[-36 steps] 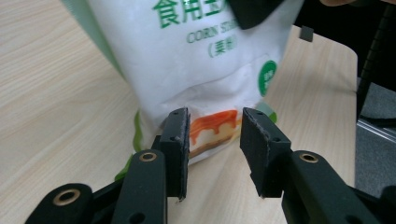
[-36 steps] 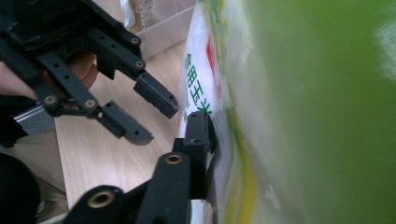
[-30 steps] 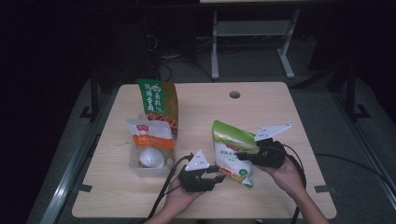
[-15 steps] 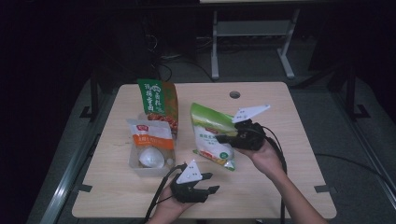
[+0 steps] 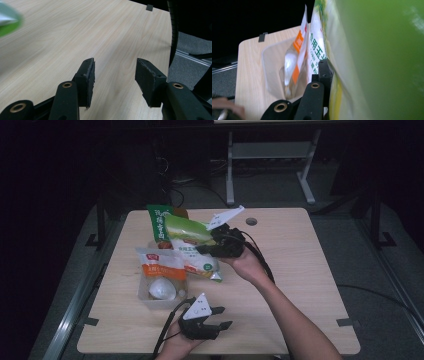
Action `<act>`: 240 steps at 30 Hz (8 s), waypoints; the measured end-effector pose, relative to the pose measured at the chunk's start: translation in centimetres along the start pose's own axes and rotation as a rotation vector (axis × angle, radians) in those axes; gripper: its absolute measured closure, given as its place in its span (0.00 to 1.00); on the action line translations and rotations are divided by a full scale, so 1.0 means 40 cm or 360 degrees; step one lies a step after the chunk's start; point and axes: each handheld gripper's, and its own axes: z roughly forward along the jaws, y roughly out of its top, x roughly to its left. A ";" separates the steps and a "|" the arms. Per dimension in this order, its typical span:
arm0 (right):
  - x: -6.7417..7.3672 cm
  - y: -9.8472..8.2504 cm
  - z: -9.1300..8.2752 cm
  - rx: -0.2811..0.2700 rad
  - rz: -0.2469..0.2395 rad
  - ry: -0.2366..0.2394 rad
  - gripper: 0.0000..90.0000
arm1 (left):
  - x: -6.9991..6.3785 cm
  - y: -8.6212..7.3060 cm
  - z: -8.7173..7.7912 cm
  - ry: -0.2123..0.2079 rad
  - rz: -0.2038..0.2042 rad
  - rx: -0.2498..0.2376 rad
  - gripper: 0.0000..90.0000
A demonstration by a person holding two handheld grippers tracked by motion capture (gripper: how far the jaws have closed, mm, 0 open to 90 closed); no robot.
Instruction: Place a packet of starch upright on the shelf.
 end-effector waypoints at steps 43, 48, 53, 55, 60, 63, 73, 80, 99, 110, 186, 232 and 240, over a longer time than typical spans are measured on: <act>-0.022 0.081 0.242 -0.0077 -0.0082 0.0227 0.98 | -0.018 0.000 0.015 -0.0075 0.0034 0.0013 0.54; -0.024 0.071 0.237 -0.0063 -0.0063 0.0206 0.98 | -0.015 0.000 0.011 -0.0064 0.0033 0.0010 0.54; -0.014 0.075 0.233 -0.0083 -0.0067 0.0198 0.98 | -0.014 0.000 0.012 -0.0073 0.0032 0.0007 0.54; -0.010 0.080 0.233 -0.0118 -0.0078 0.0198 0.98 | -0.017 0.000 0.014 -0.0080 0.0030 0.0005 0.54; -0.008 0.088 0.239 -0.0140 -0.0081 0.0187 0.98 | -0.018 0.000 0.015 -0.0086 0.0021 -0.0003 0.54; -0.019 0.073 0.246 -0.0155 -0.0051 0.0211 0.98 | -0.018 0.000 0.018 -0.0088 0.0013 -0.0004 0.54; -0.014 0.045 0.256 -0.0074 -0.0117 0.0212 0.98 | -0.020 0.000 0.019 -0.0093 0.0004 0.0002 0.54; 0.005 0.029 0.301 -0.0097 -0.0058 0.0219 0.98 | -0.018 -0.001 0.013 -0.0091 0.0008 0.0000 0.54; 0.003 0.000 0.282 0.0141 -0.0060 0.0161 0.77 | -0.019 -0.002 0.008 -0.0082 0.0015 0.0003 0.54; -0.005 -0.033 0.272 0.0215 -0.0074 0.0132 0.93 | -0.021 -0.001 0.012 -0.0085 0.0007 -0.0004 0.54; -0.123 -0.188 0.083 0.0045 0.0308 0.0162 0.47 | 0.014 0.006 0.010 0.0040 0.0010 0.0039 0.41; -0.159 -0.300 -0.106 0.0149 0.0353 0.0120 0.36 | 0.031 0.009 0.000 0.0078 -0.0005 0.0019 0.37; -0.158 -0.331 -0.143 0.0099 0.0384 0.0096 0.34 | 0.032 0.009 -0.002 0.0083 -0.0013 0.0025 0.37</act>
